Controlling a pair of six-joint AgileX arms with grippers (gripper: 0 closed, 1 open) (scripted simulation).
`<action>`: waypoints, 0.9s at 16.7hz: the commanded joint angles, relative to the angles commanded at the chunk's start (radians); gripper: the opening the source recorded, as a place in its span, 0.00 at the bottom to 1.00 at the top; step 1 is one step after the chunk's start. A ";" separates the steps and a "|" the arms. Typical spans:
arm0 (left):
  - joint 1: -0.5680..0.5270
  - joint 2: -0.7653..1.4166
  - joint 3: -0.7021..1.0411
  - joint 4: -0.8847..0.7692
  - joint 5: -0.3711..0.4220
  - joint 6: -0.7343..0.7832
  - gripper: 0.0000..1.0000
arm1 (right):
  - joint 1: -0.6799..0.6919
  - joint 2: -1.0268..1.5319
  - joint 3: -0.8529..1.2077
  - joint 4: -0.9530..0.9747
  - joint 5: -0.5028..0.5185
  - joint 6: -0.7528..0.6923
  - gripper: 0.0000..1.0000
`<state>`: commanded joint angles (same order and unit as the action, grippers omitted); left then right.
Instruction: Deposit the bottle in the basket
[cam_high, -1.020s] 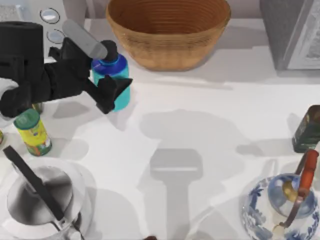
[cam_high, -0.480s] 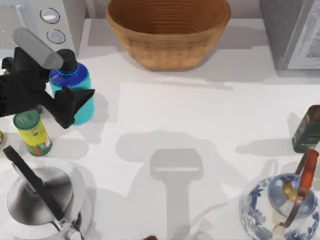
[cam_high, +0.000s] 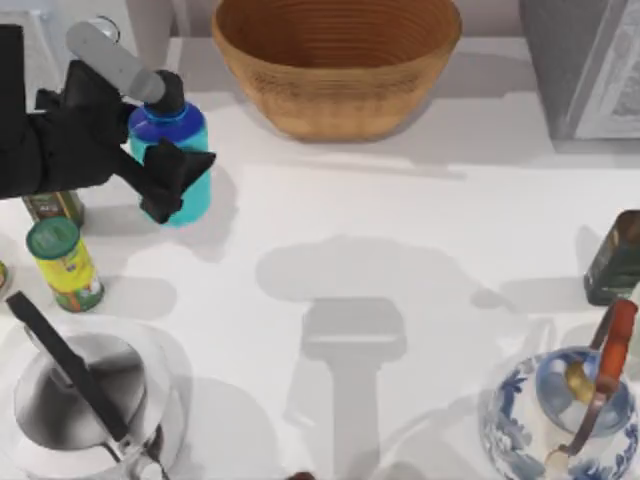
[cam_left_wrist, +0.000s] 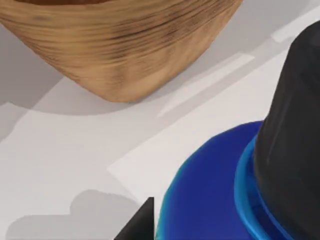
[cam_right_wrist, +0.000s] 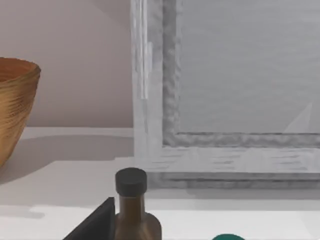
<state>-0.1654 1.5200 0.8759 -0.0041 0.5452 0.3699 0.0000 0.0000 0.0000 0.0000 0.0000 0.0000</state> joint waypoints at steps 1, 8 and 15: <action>-0.022 0.042 0.063 -0.030 -0.036 -0.015 0.00 | 0.000 0.000 0.000 0.000 0.000 0.000 1.00; -0.190 0.408 0.757 -0.298 -0.418 -0.173 0.00 | 0.000 0.000 0.000 0.000 0.000 0.000 1.00; -0.366 0.771 1.417 -0.589 -0.849 -0.418 0.00 | 0.000 0.000 0.000 0.000 0.000 0.000 1.00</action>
<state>-0.5315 2.2910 2.2928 -0.5927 -0.3042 -0.0480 0.0000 0.0000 0.0000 0.0000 0.0000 0.0000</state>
